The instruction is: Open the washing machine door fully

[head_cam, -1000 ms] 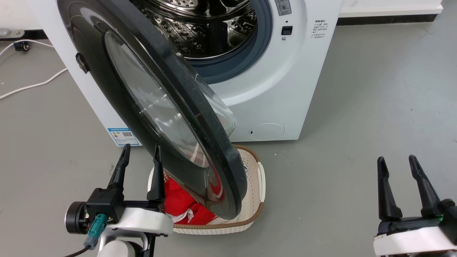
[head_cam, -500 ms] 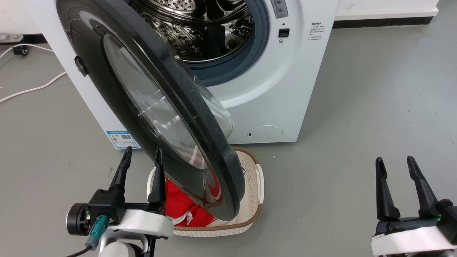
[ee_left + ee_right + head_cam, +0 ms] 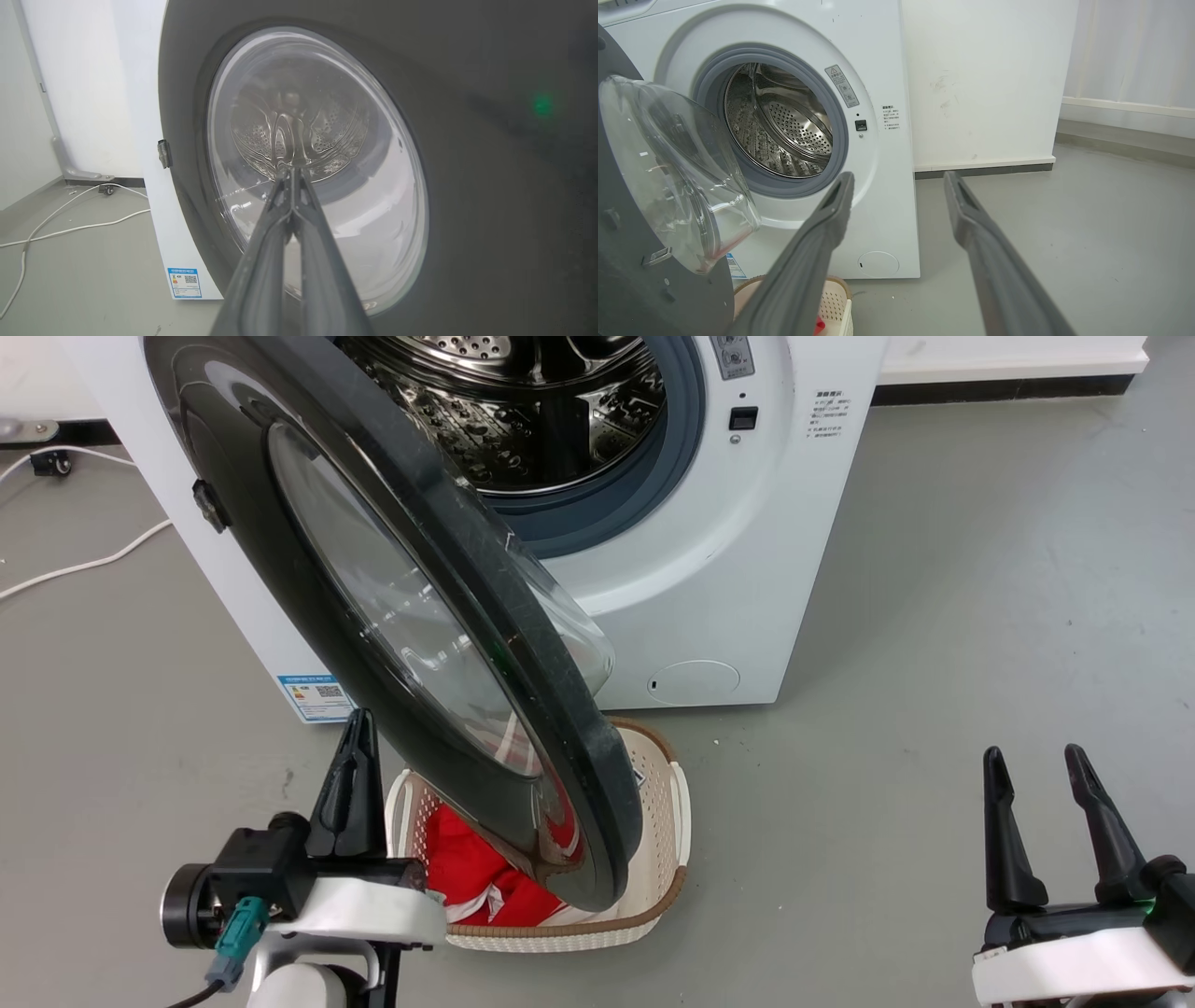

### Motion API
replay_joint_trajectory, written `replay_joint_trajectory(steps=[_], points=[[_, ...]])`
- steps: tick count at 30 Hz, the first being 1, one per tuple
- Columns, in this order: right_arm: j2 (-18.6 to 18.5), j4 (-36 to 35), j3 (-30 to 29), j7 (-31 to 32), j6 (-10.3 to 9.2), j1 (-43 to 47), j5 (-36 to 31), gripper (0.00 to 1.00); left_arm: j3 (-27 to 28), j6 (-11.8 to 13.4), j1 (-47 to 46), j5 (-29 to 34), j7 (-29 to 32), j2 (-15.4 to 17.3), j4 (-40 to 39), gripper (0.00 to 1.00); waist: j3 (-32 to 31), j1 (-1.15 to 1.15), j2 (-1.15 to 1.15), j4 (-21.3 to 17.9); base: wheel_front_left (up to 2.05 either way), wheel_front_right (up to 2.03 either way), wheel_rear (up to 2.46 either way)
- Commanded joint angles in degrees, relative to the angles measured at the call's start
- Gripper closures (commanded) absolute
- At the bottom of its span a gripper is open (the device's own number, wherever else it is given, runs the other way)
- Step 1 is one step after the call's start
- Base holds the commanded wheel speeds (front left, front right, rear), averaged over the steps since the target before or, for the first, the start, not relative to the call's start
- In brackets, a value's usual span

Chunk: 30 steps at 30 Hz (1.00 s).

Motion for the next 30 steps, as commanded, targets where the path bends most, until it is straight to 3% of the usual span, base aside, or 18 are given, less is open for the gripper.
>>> replay_joint_trajectory(steps=[1, 18, 25, 30], points=[[0.24, -0.25, -0.07, -0.01, -0.04, 0.33, 0.6, 0.0, 0.3, 0.33, -0.42, -0.31, -0.15, -0.02, -0.78, 1.0, 0.04, 0.0, 0.0, 0.01, 0.0, 0.0, 0.0], [0.23, -1.02, -0.72, 0.37, -0.04, 0.28, 0.88, 0.0, -1.24, 1.42, -4.58, 2.8, -0.14, -0.03, -24.01, 1.0, -0.18, 0.0, 0.0, 0.2, 0.0, 0.0, 0.0], [0.22, -1.35, -0.71, -0.29, -0.04, -0.01, 1.33, 0.0, -7.04, 0.41, -7.28, 5.07, -0.14, -0.02, -32.64, 1.0, -0.28, 0.0, 0.0, -0.08, 0.0, 0.0, 0.0], [0.23, -1.18, -0.81, -0.14, -0.04, 0.14, 1.43, 0.0, -14.03, -1.03, -5.95, 5.63, -0.14, -0.01, -34.22, 1.0, -0.3, 0.0, 0.0, -0.31, 0.0, 0.0, 0.0]])
